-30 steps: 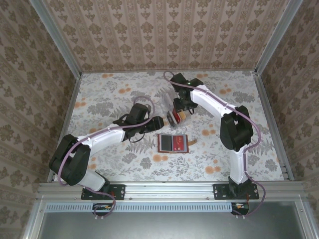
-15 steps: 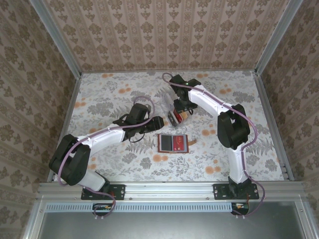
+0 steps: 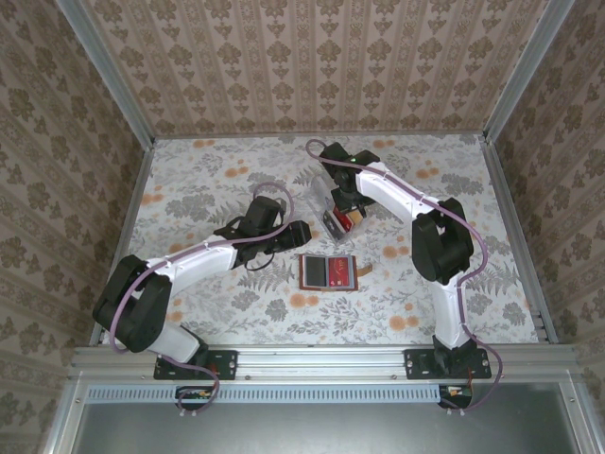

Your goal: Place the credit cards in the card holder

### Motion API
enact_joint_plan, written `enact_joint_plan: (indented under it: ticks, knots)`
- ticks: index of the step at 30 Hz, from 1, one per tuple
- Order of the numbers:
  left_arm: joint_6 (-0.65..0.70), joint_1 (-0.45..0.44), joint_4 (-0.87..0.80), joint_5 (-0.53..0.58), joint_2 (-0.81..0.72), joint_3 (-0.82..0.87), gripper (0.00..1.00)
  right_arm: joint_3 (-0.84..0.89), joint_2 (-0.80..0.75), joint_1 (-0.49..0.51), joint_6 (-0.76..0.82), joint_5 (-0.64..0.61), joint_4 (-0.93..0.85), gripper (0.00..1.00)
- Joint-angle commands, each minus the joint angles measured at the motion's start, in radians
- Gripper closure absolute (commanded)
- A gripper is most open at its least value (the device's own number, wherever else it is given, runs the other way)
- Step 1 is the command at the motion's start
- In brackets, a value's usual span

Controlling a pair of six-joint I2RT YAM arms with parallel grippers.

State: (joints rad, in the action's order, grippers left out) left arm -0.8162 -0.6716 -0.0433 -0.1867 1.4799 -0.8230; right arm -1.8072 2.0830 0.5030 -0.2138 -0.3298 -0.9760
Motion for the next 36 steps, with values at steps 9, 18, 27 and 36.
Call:
enact_joint_plan:
  ticks: [9,18,27,36]
  knots:
    - [-0.014,0.002,0.011,-0.008,0.007,-0.013,0.29,-0.009,-0.047,0.004,0.025,-0.077,-0.030,0.58]
    - [-0.016,0.000,0.011,-0.009,0.011,-0.010,0.29,-0.004,-0.058,0.008,0.030,-0.115,-0.026,0.59]
    - [-0.017,0.000,0.011,-0.008,0.015,-0.011,0.29,-0.005,-0.066,0.016,0.036,-0.127,-0.023,0.60]
    - [-0.015,-0.001,0.014,-0.023,0.030,-0.018,0.29,-0.001,-0.060,0.026,0.040,-0.133,-0.021,0.64]
